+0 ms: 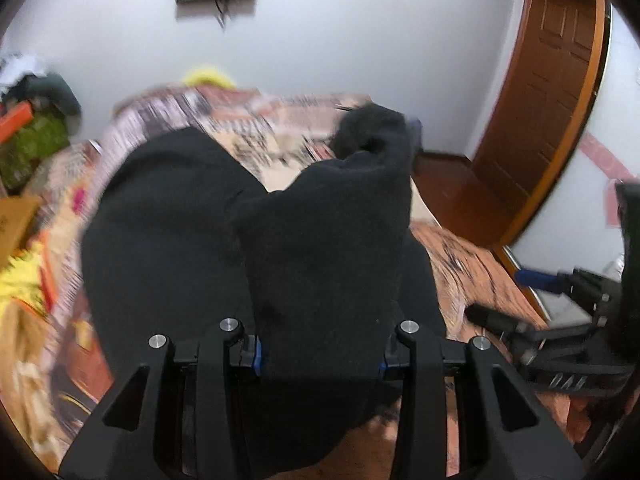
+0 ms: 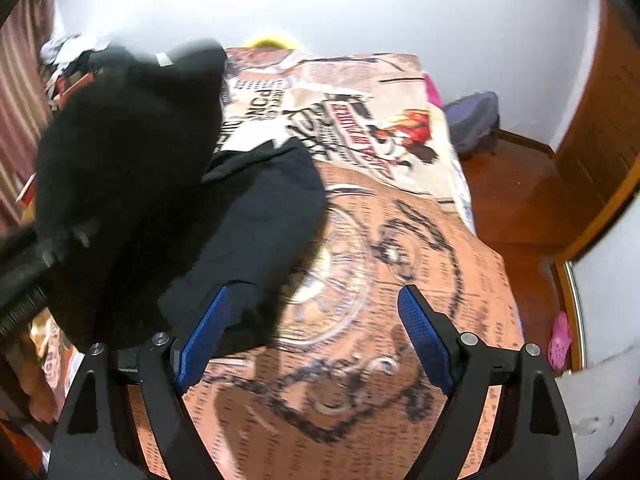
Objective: Fold large clothes
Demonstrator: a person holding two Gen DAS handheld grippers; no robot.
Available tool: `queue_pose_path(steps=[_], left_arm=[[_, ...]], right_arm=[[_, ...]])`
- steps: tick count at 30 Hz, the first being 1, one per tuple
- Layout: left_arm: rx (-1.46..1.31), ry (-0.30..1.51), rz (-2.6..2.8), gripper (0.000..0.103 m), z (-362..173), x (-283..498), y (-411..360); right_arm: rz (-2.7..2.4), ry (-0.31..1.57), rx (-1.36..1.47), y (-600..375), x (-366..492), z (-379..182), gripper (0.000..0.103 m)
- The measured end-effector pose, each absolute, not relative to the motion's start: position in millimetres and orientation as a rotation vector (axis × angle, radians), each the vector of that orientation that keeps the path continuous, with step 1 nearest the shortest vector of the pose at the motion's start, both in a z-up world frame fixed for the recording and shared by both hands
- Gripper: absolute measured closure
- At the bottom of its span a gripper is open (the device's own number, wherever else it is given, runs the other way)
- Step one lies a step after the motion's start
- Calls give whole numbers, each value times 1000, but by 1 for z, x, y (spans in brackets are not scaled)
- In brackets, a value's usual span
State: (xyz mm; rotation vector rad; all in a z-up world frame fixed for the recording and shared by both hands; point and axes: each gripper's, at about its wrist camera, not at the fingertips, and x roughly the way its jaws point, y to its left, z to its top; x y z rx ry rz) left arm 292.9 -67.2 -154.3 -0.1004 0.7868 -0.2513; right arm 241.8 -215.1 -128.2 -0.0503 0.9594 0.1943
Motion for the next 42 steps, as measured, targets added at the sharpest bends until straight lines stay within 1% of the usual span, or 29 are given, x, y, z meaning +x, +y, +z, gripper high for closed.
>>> queue_pose_path(steps=[3,6,8,10,11,15,20,26,31,35,42], left_arm=[[-101,863,-294,60,-174,297,-78],[-42,879,-298,56,-182,295,-89],[-22,889,-320,42,-180,291,-94],[-28,899,-351,33,-177,289,-94],[-25,903,-363,30,-173,287,-94],[-3,899,-371,29,-161,278,-90],[-19,845,-352,29,-139,254,-71],[4,753,-237,29,-113,234,-35],[-21,718,-139,29,-106,238,-1],[-39,724,-72,29,-113,245,23],[-48,770,0,29,-141,260,39]], right_arm=[[171,964,-9,-231,242,-128,20],[167,972,33,-240,238,-127,20],[174,974,56,-246,235,-126,20],[183,973,73,-248,234,-124,20],[186,972,78,-249,233,-123,20],[206,961,75,-247,229,-117,20],[251,931,68,-237,228,-105,20],[326,858,42,-210,235,-84,20],[353,842,38,-199,247,-83,20],[340,882,37,-196,269,-95,20],[335,1040,96,-211,291,-138,20]])
